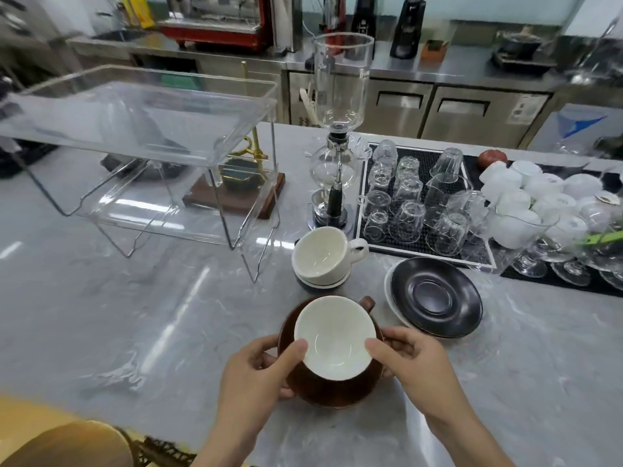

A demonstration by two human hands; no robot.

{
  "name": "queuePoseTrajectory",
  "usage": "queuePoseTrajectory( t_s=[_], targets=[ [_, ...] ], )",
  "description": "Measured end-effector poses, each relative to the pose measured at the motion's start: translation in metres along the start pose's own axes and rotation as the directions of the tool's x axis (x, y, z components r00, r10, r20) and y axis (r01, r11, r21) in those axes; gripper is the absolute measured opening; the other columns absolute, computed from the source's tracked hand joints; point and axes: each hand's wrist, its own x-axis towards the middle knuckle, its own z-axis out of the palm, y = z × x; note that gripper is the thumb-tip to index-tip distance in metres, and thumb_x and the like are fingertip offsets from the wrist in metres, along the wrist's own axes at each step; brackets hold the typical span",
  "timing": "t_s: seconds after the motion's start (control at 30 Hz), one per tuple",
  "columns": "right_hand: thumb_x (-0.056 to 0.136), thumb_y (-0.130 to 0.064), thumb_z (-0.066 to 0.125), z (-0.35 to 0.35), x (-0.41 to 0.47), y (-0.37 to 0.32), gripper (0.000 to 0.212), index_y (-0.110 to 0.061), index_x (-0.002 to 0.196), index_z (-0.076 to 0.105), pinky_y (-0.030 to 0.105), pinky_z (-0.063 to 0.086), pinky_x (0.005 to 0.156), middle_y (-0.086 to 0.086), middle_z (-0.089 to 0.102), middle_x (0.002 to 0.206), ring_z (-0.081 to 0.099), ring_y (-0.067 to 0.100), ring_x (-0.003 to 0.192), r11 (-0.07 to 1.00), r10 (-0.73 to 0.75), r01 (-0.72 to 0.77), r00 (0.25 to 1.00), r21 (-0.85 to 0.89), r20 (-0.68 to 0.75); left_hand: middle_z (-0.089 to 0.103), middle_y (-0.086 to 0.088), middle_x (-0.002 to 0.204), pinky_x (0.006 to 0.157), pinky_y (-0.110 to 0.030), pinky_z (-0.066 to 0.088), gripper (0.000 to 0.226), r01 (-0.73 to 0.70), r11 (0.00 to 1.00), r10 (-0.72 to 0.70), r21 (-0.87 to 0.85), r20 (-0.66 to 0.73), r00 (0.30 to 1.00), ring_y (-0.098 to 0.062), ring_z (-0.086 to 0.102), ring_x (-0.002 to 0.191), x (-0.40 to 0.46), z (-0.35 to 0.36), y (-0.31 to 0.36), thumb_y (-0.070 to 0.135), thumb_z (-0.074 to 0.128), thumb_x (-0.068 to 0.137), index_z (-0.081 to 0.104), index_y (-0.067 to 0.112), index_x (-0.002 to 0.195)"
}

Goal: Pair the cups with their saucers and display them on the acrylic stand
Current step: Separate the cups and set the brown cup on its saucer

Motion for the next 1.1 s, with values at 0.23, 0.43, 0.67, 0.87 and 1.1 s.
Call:
queuePoseTrajectory(
  t_s=[0.23, 0.43, 0.67, 0.87, 1.1],
  targets=[
    [0.073, -0.02, 0.087, 0.035, 0.0, 0.008, 0.026, -0.017, 0.094, 0.073, 0.018, 0.053, 0.056, -0.001, 0.076, 0.075, 0.069, 0.005, 0.064, 0.998, 0.056, -0.054, 0.997, -0.038, 0.061, 0.068, -0.011, 0.067, 0.057, -0.034, 0.062, 0.035, 0.018, 1.0, -0.019, -0.003, -0.071, 0.997, -0.015, 0.071, 0.058, 0.003, -0.036, -0.008, 0.035, 0.088, 0.074, 0.075, 0.017, 0.102],
    [0.073, -0.023, 0.087, 0.061, 0.001, 0.009, 0.028, -0.018, 0.095, 0.071, 0.021, 0.055, 0.058, 0.002, 0.074, 0.08, 0.067, 0.005, 0.063, 0.994, 0.072, -0.061, 0.99, -0.096, 0.118, 0.07, -0.019, 0.07, 0.055, -0.033, 0.061, 0.022, 0.029, 0.999, -0.031, -0.019, -0.12, 0.992, -0.015, 0.072, 0.057, 0.004, -0.059, -0.012, 0.033, 0.087, 0.075, 0.079, 0.021, 0.092],
    [0.071, -0.026, 0.088, 0.072, 0.003, 0.011, 0.028, -0.019, 0.092, 0.072, 0.024, 0.058, 0.064, -0.002, 0.075, 0.075, 0.069, 0.005, 0.067, 0.987, 0.06, -0.036, 0.987, -0.159, 0.148, 0.077, -0.02, 0.082, 0.065, -0.043, 0.065, 0.018, 0.046, 0.999, -0.047, -0.007, -0.143, 0.989, -0.027, 0.078, 0.069, 0.008, -0.071, -0.017, 0.03, 0.085, 0.079, 0.08, 0.022, 0.094],
    [0.071, -0.028, 0.087, 0.07, 0.008, 0.016, 0.031, -0.015, 0.096, 0.074, 0.042, 0.059, 0.081, 0.01, 0.076, 0.087, 0.073, 0.03, 0.085, 0.979, 0.054, -0.018, 0.983, -0.201, 0.174, 0.077, -0.016, 0.075, 0.057, -0.033, 0.062, 0.022, 0.067, 0.998, -0.067, 0.0, -0.134, 0.989, -0.02, 0.075, 0.062, 0.01, -0.071, -0.021, 0.032, 0.084, 0.08, 0.08, 0.02, 0.098],
    [0.071, -0.031, 0.087, 0.071, 0.012, 0.019, 0.033, -0.015, 0.096, 0.073, 0.047, 0.059, 0.078, 0.015, 0.075, 0.089, 0.069, 0.029, 0.075, 0.975, 0.079, -0.038, 0.98, -0.218, 0.18, 0.074, -0.014, 0.07, 0.072, -0.053, 0.065, 0.025, 0.108, 0.994, -0.11, -0.024, -0.117, 0.987, -0.024, 0.074, 0.061, 0.013, -0.073, -0.026, 0.03, 0.085, 0.079, 0.08, 0.016, 0.1]
  ],
)
